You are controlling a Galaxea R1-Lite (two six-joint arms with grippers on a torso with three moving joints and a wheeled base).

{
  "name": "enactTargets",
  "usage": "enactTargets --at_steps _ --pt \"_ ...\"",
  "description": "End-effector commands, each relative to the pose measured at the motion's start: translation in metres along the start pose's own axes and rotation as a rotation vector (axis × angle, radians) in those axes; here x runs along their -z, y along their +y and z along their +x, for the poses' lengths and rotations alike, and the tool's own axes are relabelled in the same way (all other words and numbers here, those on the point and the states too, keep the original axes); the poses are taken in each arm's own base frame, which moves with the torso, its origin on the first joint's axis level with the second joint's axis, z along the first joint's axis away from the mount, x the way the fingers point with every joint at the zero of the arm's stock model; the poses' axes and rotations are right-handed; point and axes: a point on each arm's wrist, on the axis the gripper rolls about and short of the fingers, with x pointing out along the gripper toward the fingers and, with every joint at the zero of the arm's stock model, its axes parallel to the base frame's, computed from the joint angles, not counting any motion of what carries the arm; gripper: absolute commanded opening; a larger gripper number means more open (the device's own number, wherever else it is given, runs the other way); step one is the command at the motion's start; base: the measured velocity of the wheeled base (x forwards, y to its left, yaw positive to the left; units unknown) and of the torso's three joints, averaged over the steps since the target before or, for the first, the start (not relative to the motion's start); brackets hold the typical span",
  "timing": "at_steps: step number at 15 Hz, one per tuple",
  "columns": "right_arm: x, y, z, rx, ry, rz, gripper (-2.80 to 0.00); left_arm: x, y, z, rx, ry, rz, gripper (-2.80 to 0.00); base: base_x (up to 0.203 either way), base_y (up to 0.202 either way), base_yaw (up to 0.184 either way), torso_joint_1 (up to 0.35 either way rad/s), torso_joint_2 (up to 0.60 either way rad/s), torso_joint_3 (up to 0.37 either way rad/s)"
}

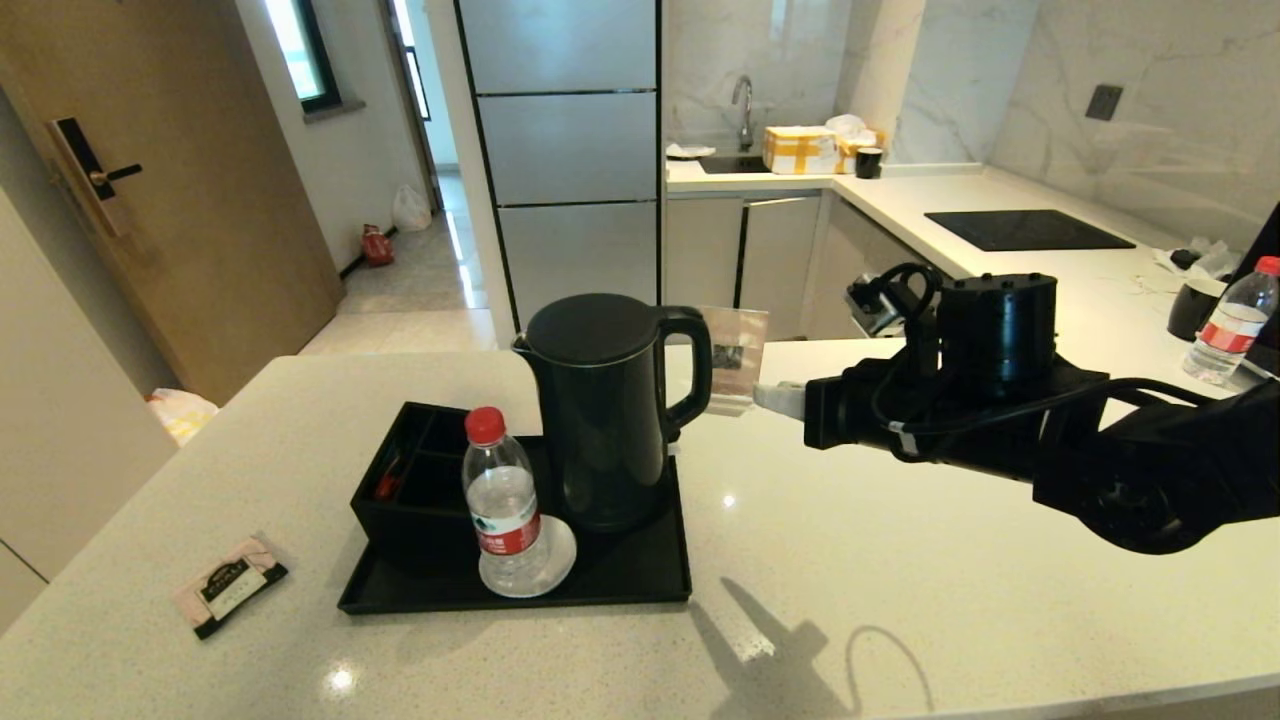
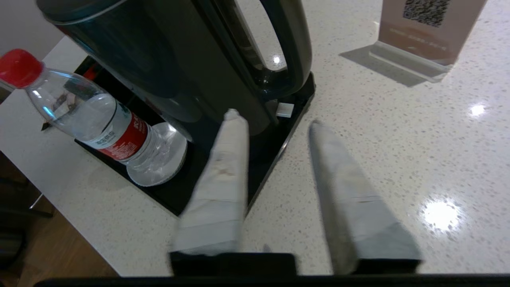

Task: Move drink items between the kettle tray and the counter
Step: Pick up the kettle

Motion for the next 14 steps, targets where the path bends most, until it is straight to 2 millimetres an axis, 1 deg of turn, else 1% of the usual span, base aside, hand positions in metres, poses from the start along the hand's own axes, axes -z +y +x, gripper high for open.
enactTargets --at_steps 1,3,4,5,6,9,10,11,12,14 --pt "0.005 0.002 0.011 -0.011 0.015 -0.001 0.00 0.000 0.000 0.000 0.000 0.000 0.000 -2.80 0.000 0.000 0.000 0.000 0.00 0.000" --pt "0.006 0.007 0.032 -0.035 0.014 -0.011 0.00 0.000 0.000 0.000 0.000 -0.001 0.000 -2.80 0.000 0.000 0.000 0.000 0.00 0.000" --pt "0.006 0.009 0.035 -0.041 0.013 -0.014 0.00 0.000 0.000 0.000 0.000 -0.001 0.000 -2.80 0.000 0.000 0.000 0.000 0.00 0.000" --pt "0.005 0.009 0.037 -0.040 0.010 -0.014 0.00 0.000 0.000 0.000 0.000 -0.001 0.000 -2.80 0.000 0.000 0.000 0.000 0.00 0.000" --pt "0.009 0.006 0.048 -0.037 0.019 -0.012 0.00 0.000 0.000 0.000 0.000 -0.001 0.000 -2.80 0.000 0.000 0.000 0.000 0.00 0.000" --pt "0.014 0.001 0.065 -0.003 0.020 -0.013 0.00 0.000 0.000 0.000 0.000 0.000 0.000 -2.80 0.000 0.000 0.000 0.000 0.00 0.000" --pt "0.014 0.000 0.066 0.005 0.010 -0.019 0.00 0.000 0.000 0.000 0.000 0.000 0.000 -2.80 0.000 0.000 0.000 0.000 0.00 0.000" --pt "0.019 -0.002 0.073 0.028 0.000 -0.028 0.00 0.000 0.000 0.000 0.000 0.000 0.000 -2.80 0.000 0.000 0.000 0.000 0.00 0.000" --pt "0.020 -0.004 0.076 0.043 -0.015 -0.037 0.00 0.000 0.000 0.000 0.000 0.000 0.000 -2.80 0.000 0.000 0.000 0.000 0.00 0.000" --pt "0.020 -0.003 0.078 0.052 -0.028 -0.042 0.00 0.000 0.000 0.000 0.000 0.000 0.000 -2.80 0.000 0.000 0.000 0.000 0.00 0.000"
